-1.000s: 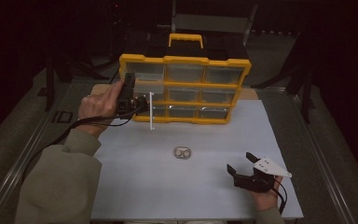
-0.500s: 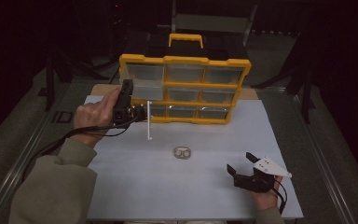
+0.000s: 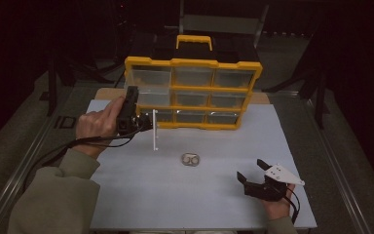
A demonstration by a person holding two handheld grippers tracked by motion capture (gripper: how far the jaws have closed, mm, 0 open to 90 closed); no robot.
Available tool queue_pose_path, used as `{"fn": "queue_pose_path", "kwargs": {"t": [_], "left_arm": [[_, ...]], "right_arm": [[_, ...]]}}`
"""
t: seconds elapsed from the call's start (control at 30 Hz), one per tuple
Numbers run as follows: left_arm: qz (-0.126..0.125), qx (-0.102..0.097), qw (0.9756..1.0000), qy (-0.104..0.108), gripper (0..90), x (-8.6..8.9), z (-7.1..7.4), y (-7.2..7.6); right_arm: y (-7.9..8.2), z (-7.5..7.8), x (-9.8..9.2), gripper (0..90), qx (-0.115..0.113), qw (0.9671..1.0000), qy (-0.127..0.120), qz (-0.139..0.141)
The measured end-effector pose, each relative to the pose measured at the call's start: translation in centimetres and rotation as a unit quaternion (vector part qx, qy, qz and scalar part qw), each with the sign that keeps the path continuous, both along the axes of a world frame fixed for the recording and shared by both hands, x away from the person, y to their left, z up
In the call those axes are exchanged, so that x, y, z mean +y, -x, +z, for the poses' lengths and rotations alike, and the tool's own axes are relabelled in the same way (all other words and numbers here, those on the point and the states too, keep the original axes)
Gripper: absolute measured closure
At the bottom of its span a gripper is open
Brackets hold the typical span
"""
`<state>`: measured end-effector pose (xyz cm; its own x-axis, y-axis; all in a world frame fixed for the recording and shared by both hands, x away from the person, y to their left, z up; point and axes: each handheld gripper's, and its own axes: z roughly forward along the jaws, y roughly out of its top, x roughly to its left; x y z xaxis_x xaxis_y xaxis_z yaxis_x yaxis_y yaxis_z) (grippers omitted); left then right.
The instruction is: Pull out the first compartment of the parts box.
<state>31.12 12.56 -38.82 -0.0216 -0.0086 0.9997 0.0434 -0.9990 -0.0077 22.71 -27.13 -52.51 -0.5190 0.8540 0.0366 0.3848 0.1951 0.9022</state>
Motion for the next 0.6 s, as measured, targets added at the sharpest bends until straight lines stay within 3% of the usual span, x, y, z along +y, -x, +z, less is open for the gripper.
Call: {"fn": "queue_pose_path", "kwargs": {"t": [0.13, 0.2, 0.23, 0.27, 0.33, 0.43, 0.47, 0.53, 0.6], "left_arm": [[-0.001, -0.002, 1.0000, 0.004, 79.6, 0.0, -0.1, 0.0], [-0.005, 0.001, 0.9999, 0.010, 75.1, 0.1, -0.2, 0.2], [-0.006, -0.001, 0.9999, 0.012, 65.1, 0.1, -0.3, 0.4], [-0.005, -0.003, 0.9999, 0.015, 65.1, 0.1, -0.5, 0.5], [-0.004, -0.011, 0.9999, 0.011, 50.1, 0.1, -1.2, 0.8], [-0.010, -0.021, 0.9996, 0.016, 37.8, 0.2, -2.4, 1.2], [-0.010, -0.023, 0.9996, 0.014, 37.8, 0.2, -2.9, 1.3], [-0.010, -0.020, 0.9994, 0.025, 30.5, 0.2, -3.7, 1.5], [0.000, -0.010, 0.9996, 0.028, 16.6, 0.2, -4.4, 1.4]], "right_arm": [[0.0, 0.0, 0.0, 10.7, 0.000, 1.0000, 0.000, 0.000], [0.0, 0.0, 0.0, 10.7, 0.002, 1.0000, -0.002, -0.001], [0.0, 0.0, 0.0, 10.7, 0.003, 1.0000, -0.002, -0.001], [0.0, 0.0, 0.0, 10.7, 0.003, 1.0000, -0.002, -0.001], [0.0, 0.0, 0.0, 10.7, 0.001, 1.0000, -0.001, 0.000], [0.0, 0.0, 0.0, 10.7, 0.000, 1.0000, 0.003, 0.001], [0.0, 0.0, 0.0, 10.7, 0.000, 1.0000, 0.003, 0.001], [0.0, 0.0, 0.0, 10.7, 0.001, 1.0000, 0.001, -0.001], [0.0, 0.0, 0.0, 10.7, 0.003, 1.0000, 0.002, 0.000]]}}
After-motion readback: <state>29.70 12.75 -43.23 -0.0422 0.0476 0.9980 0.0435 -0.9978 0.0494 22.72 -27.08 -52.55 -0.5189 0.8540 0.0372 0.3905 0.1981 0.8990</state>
